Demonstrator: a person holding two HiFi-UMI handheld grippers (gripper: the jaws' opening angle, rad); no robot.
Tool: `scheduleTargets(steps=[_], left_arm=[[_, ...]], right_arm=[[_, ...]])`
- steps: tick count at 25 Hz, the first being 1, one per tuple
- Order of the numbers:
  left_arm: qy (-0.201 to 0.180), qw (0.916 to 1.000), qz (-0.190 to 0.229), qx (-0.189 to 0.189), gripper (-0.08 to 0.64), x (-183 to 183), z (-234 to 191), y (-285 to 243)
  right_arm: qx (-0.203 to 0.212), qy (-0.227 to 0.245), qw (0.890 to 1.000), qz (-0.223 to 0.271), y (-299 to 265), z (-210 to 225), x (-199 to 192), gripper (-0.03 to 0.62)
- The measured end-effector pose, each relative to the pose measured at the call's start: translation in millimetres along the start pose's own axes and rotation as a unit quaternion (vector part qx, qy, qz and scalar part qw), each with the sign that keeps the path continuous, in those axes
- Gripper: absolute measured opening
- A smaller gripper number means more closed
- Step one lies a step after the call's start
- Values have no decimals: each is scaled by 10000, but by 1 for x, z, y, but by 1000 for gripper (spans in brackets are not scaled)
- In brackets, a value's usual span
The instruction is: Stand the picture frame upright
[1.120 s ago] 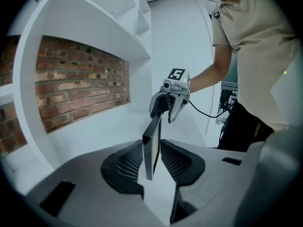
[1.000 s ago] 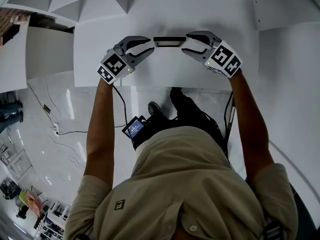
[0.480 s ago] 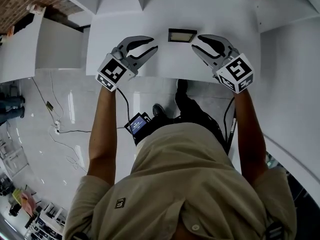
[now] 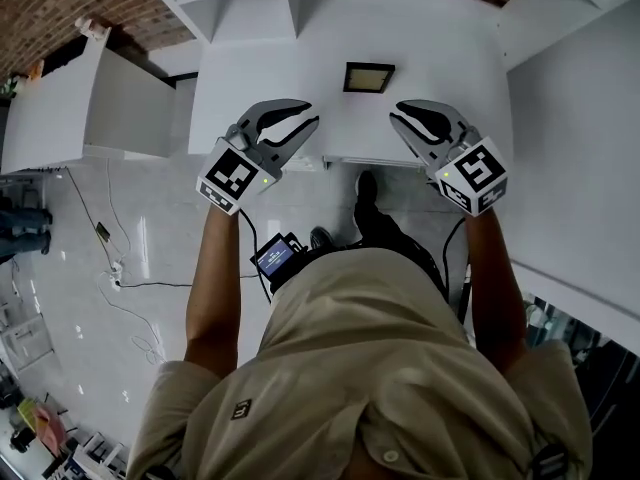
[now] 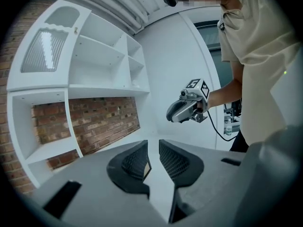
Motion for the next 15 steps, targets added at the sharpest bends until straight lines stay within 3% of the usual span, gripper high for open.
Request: scheduleTargets(steps=[3, 7, 15], left_arm=[[173, 9998, 29, 57, 15, 4, 11, 15], [360, 9989, 283, -16, 6, 24, 38, 30], [210, 9986, 479, 62, 6, 33, 49, 58]], right_arm=[[4, -21, 10000, 79, 15, -26, 6, 6], [-55, 18, 10000, 27, 45, -55, 10, 3], [-212, -229, 9995, 50, 61, -79, 19, 3]])
Point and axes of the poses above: the fingertips, and each gripper's own axes: y backward along the fingers, z to its right, x out of its top, the point moved 7 cm from there along y, backward along the fingers, and after that the axes turned 14 degrees about -z, right-handed, at the moved point
